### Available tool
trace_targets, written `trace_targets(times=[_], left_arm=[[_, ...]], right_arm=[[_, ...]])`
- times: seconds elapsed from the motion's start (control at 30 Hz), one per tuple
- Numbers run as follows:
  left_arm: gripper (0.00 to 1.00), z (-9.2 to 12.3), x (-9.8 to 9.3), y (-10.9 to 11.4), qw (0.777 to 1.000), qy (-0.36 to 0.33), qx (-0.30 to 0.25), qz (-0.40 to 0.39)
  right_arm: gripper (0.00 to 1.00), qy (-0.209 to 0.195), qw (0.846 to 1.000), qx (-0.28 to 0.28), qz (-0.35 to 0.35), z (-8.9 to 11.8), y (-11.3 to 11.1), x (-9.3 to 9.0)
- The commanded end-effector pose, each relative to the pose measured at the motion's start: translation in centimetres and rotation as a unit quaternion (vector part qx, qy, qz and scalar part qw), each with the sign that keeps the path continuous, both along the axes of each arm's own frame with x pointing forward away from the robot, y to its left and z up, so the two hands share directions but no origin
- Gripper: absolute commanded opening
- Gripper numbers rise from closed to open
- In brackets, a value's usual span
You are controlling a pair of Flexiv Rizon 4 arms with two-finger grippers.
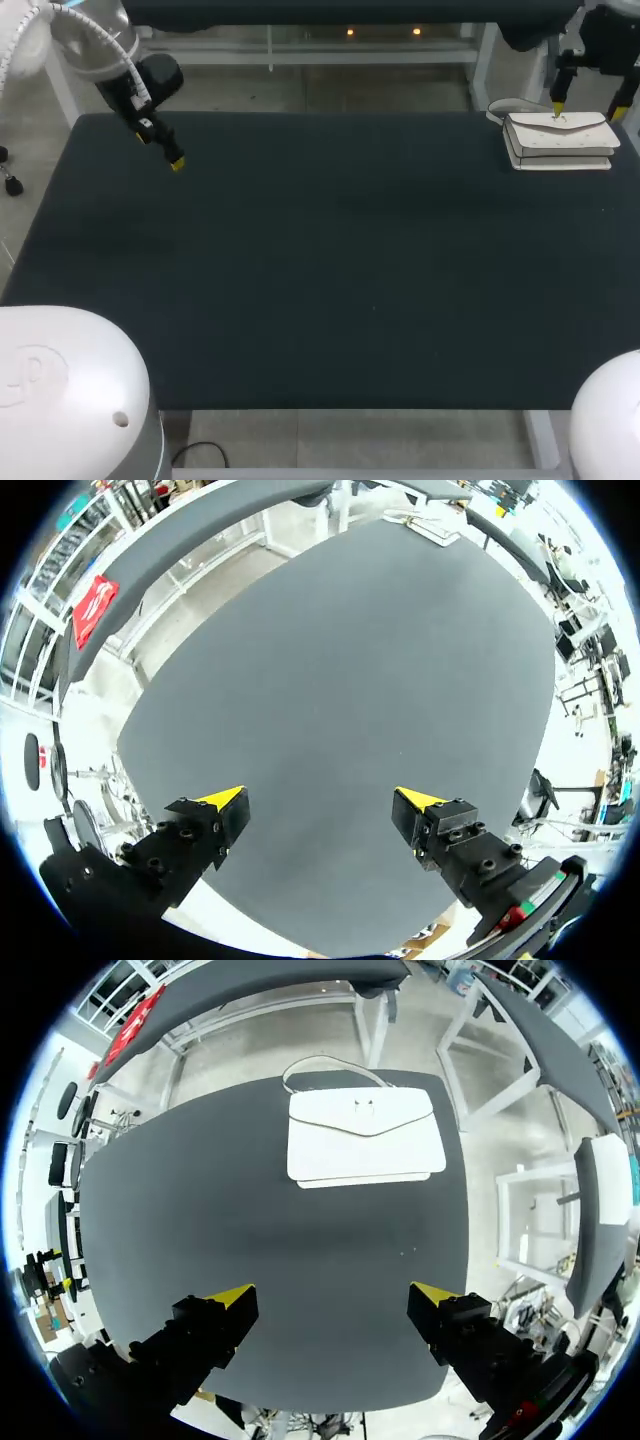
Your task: Pick up the bag, open it, inspect its contents, close it, and place it on the opposite side
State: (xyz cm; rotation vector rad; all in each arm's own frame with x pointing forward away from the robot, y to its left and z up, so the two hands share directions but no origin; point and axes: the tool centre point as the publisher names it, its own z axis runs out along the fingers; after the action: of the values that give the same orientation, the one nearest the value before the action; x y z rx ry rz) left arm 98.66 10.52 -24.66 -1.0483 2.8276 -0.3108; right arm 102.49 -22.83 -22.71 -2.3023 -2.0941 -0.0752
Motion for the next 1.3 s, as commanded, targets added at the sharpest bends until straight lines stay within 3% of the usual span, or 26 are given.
trace_targets(times=[0.03, 0.4, 0.67, 1.0, 1.3], left_arm=[[1.0, -0.8, -0.8, -0.1, 0.99, -0.064, -0.06, -0.111], [1.0, -1.8, -1.0, -1.5, 0.964, -0.045, -0.134, -0.224], [1.0, -3.5, -0.5, -3.0, 0.947, -0.038, -0.157, -0.278], [1.0, -5.3, 0.8, -5.0, 0.933, -0.027, -0.168, -0.317], [1.0, -6.4, 0.3, -6.5, 0.918, -0.029, -0.167, -0.357]], right_arm=[[1.0, 0.0, 1.0, 0.02, -0.006, -1.2, -1.8, 0.6], [1.0, 0.005, 0.998, 0.037, -0.043, -3.0, -5.6, 1.9], [1.0, 0.004, 0.997, 0.045, -0.058, -4.8, -7.4, 2.9], [1.0, 0.006, 0.996, 0.064, -0.064, -6.2, -8.6, 3.9], [1.0, 0.008, 0.995, 0.068, -0.07, -6.7, -9.3, 4.9]])
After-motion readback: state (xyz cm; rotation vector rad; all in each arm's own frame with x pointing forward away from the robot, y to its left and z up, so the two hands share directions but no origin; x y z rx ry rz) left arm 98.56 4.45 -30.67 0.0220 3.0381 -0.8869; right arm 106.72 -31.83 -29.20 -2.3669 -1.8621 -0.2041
